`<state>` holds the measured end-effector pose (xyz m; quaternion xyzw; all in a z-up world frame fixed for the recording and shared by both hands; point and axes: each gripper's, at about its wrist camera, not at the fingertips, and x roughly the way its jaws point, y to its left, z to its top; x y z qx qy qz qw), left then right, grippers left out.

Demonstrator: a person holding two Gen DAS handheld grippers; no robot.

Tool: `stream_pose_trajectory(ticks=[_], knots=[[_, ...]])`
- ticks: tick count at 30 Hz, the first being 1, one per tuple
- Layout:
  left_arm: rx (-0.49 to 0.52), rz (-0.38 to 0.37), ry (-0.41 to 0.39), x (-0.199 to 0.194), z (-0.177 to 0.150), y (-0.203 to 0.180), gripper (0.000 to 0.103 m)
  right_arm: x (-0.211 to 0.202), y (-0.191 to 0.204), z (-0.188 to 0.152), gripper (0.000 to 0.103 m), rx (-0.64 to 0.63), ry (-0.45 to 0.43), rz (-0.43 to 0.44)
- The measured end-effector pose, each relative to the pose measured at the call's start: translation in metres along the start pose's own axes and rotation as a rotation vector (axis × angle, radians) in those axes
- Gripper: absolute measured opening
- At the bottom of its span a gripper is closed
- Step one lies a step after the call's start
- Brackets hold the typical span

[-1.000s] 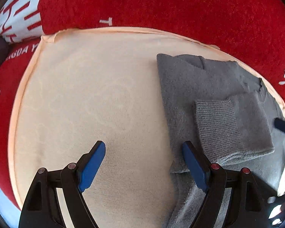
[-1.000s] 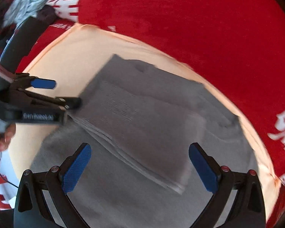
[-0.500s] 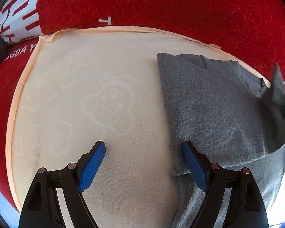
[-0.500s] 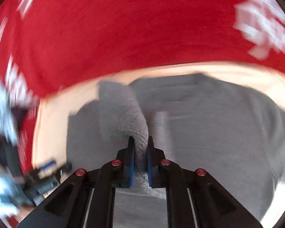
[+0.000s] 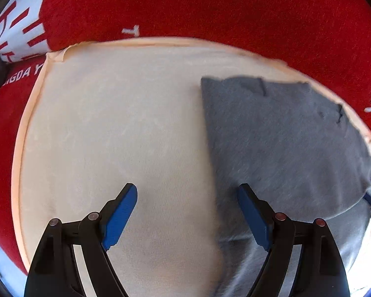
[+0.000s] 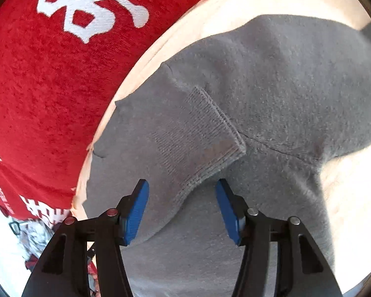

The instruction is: Fold small clothes

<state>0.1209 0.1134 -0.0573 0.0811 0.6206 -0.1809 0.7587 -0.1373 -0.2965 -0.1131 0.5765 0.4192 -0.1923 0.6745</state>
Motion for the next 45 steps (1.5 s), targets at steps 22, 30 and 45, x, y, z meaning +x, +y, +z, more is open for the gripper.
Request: stream_pose_trajectory(ticks=[22, 30, 45], knots=[[0.049, -0.106, 0.089, 0.051, 0.089, -0.021, 0.052, 0.132, 0.119, -0.165, 0.06, 0.004, 0.413, 0.354], [0.084, -0.144, 0.079, 0.04, 0.108, -0.021, 0.014, 0.137, 0.142, -0.16, 0.006, -0.029, 0.41, 0.368], [0.055, -0.003, -0.017, 0.013, 0.071, -0.022, 0.014, 0.015, 0.031, -0.092, 0.046, -0.119, 0.175, 0.039]])
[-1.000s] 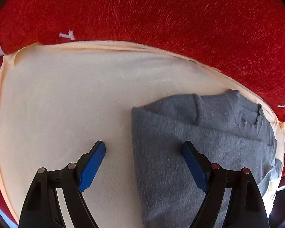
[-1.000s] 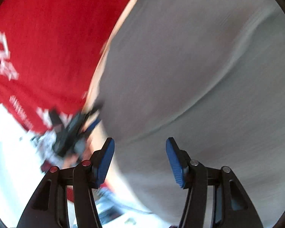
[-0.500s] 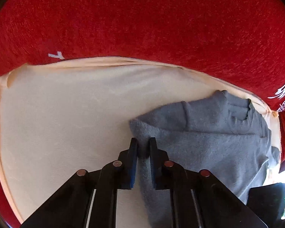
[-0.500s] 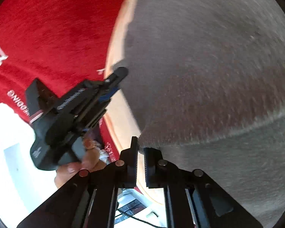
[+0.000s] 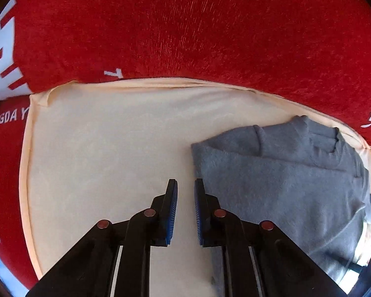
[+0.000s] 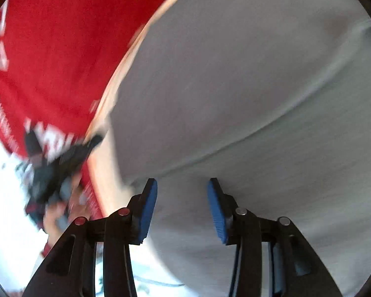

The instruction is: Fold small clothes

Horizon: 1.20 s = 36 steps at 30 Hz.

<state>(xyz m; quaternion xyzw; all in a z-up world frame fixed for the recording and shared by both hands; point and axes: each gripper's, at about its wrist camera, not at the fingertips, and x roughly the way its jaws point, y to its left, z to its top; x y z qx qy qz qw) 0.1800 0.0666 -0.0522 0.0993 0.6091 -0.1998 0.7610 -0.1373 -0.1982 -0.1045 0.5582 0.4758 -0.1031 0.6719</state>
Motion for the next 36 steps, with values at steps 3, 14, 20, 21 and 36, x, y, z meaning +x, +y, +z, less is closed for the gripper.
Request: stream_pose_trajectory(ticks=[3, 14, 20, 21, 36], knots=[[-0.01, 0.018, 0.005, -0.012, -0.012, 0.002, 0.014, -0.042, -0.04, 0.027, 0.046, 0.116, -0.127, -0.055], [0.035, -0.019, 0.039, -0.022, -0.056, -0.078, 0.014, -0.072, -0.08, 0.075, 0.009, 0.188, -0.212, -0.141], [0.082, -0.033, 0.078, -0.016, -0.075, -0.133, 0.025, -0.089, -0.106, 0.069, 0.018, 0.253, -0.175, -0.138], [0.089, -0.036, 0.086, -0.014, -0.077, -0.14, 0.071, -0.094, -0.106, 0.067, 0.031, 0.234, -0.167, -0.14], [0.161, -0.014, 0.177, -0.005, -0.104, -0.202, 0.103, -0.127, -0.124, 0.021, 0.058, 0.108, -0.084, -0.121]])
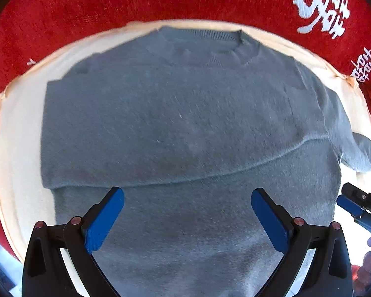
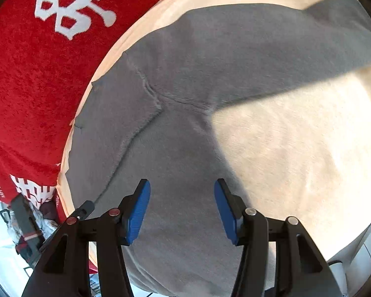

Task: Fold small clothes
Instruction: 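Move the right tool to the other sleeve cuff, then grasp the sleeve with the right tool, fold it across the body, release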

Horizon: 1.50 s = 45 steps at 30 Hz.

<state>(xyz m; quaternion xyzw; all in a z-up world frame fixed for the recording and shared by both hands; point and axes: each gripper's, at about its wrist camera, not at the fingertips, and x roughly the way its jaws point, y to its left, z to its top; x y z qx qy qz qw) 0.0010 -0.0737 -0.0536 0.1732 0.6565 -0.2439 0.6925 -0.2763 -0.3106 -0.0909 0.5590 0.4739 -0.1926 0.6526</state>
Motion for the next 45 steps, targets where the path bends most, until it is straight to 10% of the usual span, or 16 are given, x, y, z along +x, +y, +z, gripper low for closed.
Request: stream_pose_trajectory(ticks=[17, 32, 37, 45], knots=[[0.136, -0.115, 0.046, 0.02, 0.007, -0.127, 0.103, -0.057, -0.172, 0.065, 0.066, 0.427, -0.287, 0.097], [0.167, -0.182, 0.01, 0.022, 0.024, -0.166, 0.103, -0.068, -0.235, 0.109, 0.065, 0.715, -0.432, 0.402], [0.136, -0.191, 0.002, 0.016, 0.024, -0.143, 0.103, -0.062, -0.232, 0.108, 0.013, 0.766, -0.417, 0.519], [0.105, -0.177, 0.011, 0.011, 0.022, -0.114, 0.103, -0.081, -0.169, 0.123, 0.01, 0.561, -0.404, 0.583]])
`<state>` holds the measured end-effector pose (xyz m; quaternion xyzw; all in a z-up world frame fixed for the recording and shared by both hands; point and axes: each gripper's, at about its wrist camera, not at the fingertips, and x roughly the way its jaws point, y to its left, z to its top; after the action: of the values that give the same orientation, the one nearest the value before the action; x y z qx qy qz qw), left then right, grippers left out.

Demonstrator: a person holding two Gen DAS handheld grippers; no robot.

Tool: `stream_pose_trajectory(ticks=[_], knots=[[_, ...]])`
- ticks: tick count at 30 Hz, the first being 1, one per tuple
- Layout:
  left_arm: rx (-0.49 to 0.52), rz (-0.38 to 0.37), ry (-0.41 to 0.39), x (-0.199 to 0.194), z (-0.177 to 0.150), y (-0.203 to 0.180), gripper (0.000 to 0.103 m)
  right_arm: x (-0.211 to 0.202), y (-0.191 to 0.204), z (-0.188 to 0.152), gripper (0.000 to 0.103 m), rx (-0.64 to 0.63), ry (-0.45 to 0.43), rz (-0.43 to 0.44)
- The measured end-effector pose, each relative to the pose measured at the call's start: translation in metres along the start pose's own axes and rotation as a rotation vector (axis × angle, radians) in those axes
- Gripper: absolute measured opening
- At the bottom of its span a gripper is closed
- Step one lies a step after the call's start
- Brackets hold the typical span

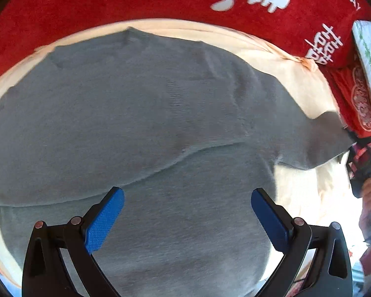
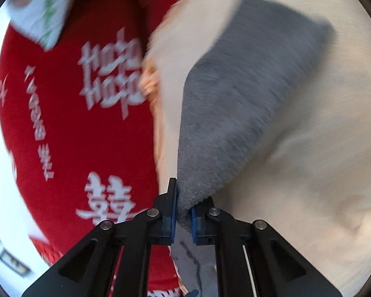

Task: Fold small clothes
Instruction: 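Grasp the sleeve with the right tool, fold it across the body, release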

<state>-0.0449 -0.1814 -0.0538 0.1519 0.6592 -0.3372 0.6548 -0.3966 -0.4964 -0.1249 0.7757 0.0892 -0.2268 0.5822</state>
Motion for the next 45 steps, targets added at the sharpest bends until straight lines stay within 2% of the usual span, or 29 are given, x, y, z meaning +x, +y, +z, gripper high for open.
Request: stream_pose_trajectory(ticks=[3, 7, 10, 14, 17, 21, 24, 25, 27, 30, 33, 36, 38, 40, 42, 45], knots=[[-0.026, 0.005, -0.011, -0.006, -0.003, 0.016, 0.103, 0.019, 0.036, -0.019, 0.01, -0.101, 0.062, 0.018], [-0.079, -0.013, -0.036, -0.021, -0.01, 0.048, 0.103, 0.059, 0.086, -0.061, 0.01, -0.268, 0.164, 0.018], [-0.115, 0.011, -0.085, -0.038, -0.018, 0.075, 0.103, 0.094, 0.124, -0.106, 0.01, -0.444, 0.264, -0.026], [-0.174, 0.061, -0.146, -0.058, -0.027, 0.114, 0.103, 0.145, 0.164, -0.188, 0.01, -0.735, 0.411, -0.113], [-0.214, 0.101, -0.18, -0.067, -0.033, 0.143, 0.103, 0.181, 0.163, -0.249, 0.01, -0.862, 0.52, -0.166], [-0.274, 0.119, -0.188, -0.071, -0.037, 0.171, 0.103, 0.225, 0.134, -0.305, 0.01, -0.92, 0.651, -0.281], [-0.297, 0.125, -0.185, -0.071, -0.044, 0.19, 0.103, 0.251, 0.099, -0.33, 0.013, -0.926, 0.72, -0.451], [-0.302, 0.128, -0.18, -0.07, -0.046, 0.192, 0.103, 0.256, 0.086, -0.333, 0.024, -0.906, 0.739, -0.513], [-0.313, 0.126, -0.176, -0.069, -0.05, 0.199, 0.103, 0.251, 0.078, -0.328, 0.03, -0.845, 0.723, -0.494], [-0.329, 0.117, -0.18, -0.07, -0.053, 0.205, 0.103, 0.225, 0.082, -0.307, 0.041, -0.743, 0.62, -0.441], [-0.345, 0.105, -0.183, -0.072, -0.056, 0.211, 0.103, 0.212, 0.083, -0.276, 0.041, -0.612, 0.501, -0.406], [-0.348, 0.096, -0.192, -0.074, -0.056, 0.214, 0.103, 0.224, 0.081, -0.258, 0.042, -0.519, 0.467, -0.396], [-0.347, 0.097, -0.204, -0.082, -0.061, 0.221, 0.103, 0.235, 0.086, -0.258, 0.038, -0.549, 0.463, -0.413], [-0.358, 0.086, -0.214, -0.088, -0.064, 0.227, 0.103, 0.247, 0.096, -0.272, 0.013, -0.633, 0.481, -0.435], [-0.381, 0.069, -0.226, -0.094, -0.067, 0.236, 0.103, 0.254, 0.112, -0.292, 0.01, -0.722, 0.515, -0.409], [-0.41, 0.048, -0.234, -0.1, -0.071, 0.247, 0.103, 0.262, 0.128, -0.345, 0.01, -0.907, 0.615, -0.378]])
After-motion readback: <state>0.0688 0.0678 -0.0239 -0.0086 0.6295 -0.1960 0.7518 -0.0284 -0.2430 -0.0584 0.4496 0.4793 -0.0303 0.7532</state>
